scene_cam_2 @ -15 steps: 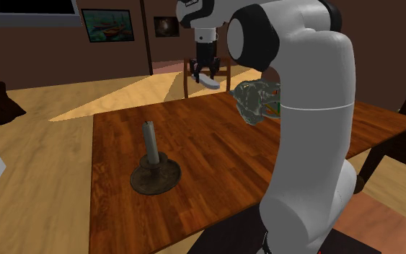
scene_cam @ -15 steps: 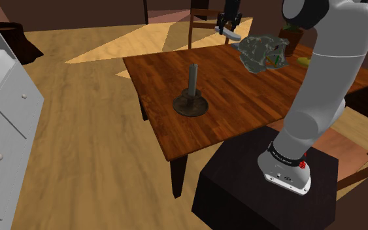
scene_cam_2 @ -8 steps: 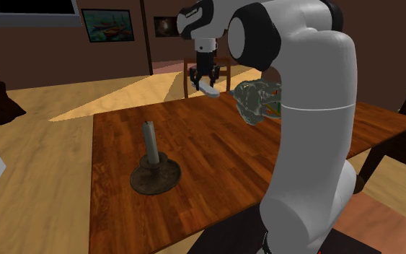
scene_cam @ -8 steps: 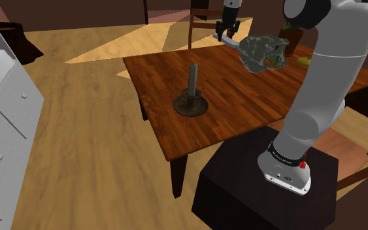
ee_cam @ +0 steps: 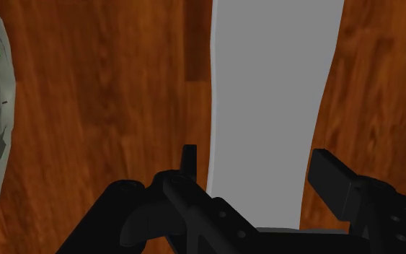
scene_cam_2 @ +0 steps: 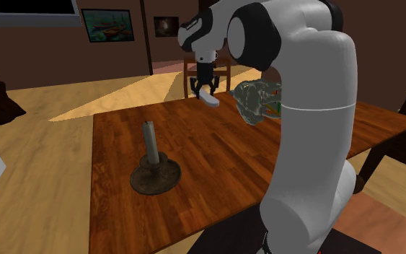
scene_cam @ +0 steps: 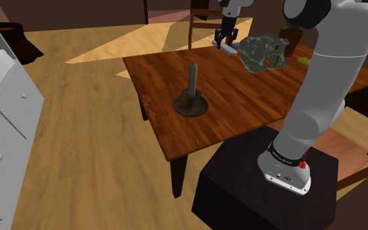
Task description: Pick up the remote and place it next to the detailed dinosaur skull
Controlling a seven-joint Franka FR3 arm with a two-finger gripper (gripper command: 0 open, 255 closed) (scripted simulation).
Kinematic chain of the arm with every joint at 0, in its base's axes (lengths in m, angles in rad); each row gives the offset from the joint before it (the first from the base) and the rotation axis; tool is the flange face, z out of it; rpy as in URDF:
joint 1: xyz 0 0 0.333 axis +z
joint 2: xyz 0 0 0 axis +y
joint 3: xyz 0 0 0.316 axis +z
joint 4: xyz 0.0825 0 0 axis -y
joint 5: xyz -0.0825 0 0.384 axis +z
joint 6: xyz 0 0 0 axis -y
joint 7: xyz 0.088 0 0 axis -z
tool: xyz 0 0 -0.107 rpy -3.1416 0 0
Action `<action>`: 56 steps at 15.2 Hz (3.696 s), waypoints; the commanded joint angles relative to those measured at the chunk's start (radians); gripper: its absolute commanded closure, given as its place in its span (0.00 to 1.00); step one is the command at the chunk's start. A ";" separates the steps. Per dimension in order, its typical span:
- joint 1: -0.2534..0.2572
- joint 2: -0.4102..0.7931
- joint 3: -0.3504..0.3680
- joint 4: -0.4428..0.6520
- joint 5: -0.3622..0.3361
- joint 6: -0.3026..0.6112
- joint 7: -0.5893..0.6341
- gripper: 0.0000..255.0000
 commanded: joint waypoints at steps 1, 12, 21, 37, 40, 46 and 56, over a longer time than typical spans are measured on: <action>0.000 0.004 0.001 -0.021 0.002 0.026 -0.001 1.00; -0.001 0.036 0.006 -0.127 0.018 0.162 -0.013 1.00; -0.005 0.081 0.013 -0.192 0.039 0.268 -0.027 1.00; -0.017 0.169 0.032 -0.251 0.081 0.410 -0.054 1.00; -0.017 0.169 0.032 -0.251 0.081 0.410 -0.054 1.00; -0.017 0.170 0.032 -0.250 0.081 0.410 -0.054 0.00; -0.007 0.102 0.017 -0.211 0.049 0.307 -0.034 0.00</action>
